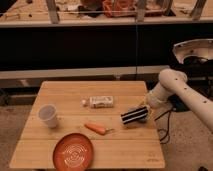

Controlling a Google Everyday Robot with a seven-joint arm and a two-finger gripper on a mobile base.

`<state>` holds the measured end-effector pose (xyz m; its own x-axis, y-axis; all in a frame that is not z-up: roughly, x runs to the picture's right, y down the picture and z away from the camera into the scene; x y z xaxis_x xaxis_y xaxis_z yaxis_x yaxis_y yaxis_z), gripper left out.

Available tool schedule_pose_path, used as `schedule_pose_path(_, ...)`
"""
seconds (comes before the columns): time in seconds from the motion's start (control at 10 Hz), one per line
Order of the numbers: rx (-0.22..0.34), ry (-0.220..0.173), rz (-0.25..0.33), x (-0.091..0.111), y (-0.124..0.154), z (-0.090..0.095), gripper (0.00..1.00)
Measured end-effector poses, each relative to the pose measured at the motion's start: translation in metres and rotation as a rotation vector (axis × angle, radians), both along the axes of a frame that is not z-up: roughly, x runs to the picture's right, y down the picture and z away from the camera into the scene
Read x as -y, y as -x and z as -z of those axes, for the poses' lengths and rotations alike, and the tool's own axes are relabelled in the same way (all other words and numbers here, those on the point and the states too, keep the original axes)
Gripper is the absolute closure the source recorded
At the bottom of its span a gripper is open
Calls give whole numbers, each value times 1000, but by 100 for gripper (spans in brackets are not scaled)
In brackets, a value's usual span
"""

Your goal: Place the eraser on the white sponge

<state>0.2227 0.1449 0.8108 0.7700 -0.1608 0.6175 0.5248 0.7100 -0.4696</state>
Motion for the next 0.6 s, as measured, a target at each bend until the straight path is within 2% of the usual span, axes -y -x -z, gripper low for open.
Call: schedule_pose_path(0.6,-2,0,4,-1,2,-4,89)
